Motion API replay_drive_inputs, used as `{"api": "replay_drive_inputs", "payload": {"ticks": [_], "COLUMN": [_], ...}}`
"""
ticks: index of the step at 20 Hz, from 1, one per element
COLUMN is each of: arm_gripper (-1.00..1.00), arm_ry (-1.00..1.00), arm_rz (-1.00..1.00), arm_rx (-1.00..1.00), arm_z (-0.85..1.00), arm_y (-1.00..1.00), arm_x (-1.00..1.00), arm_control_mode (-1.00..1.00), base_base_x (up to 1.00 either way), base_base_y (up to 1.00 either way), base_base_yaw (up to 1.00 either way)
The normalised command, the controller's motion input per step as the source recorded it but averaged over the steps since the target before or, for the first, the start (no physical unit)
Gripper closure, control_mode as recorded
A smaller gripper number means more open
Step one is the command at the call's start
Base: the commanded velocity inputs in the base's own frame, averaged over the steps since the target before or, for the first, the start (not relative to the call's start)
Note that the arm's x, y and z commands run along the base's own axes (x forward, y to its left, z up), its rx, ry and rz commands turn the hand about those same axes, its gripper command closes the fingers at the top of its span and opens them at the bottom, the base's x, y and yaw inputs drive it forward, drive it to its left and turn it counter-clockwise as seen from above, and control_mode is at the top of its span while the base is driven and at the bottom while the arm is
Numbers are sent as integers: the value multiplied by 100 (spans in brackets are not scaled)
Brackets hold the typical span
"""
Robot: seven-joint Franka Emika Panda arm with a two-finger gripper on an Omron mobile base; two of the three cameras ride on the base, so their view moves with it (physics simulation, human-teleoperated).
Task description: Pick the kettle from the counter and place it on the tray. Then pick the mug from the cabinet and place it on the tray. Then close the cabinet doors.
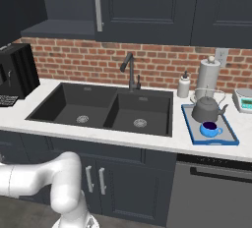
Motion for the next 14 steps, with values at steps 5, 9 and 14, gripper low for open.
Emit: {"api": "replay_drive_inputs", "payload": {"ticks": [5, 9, 14], "arm_gripper": [-100, -100, -100], "arm_ry": [0, -1, 0], "arm_rz": [-19, -20, -15], "arm_rx": [0, 0, 0], "arm_z": [58, 48, 42], "arm_y": [-72, -82, -94], "arm_x": [-12, -19, -6], "arm_control_mode": [-100, -100, -100], "base_base_x": [0, 0, 0], "base_base_y": [0, 0, 0], "base_base_yaw": [0, 0, 0]}}
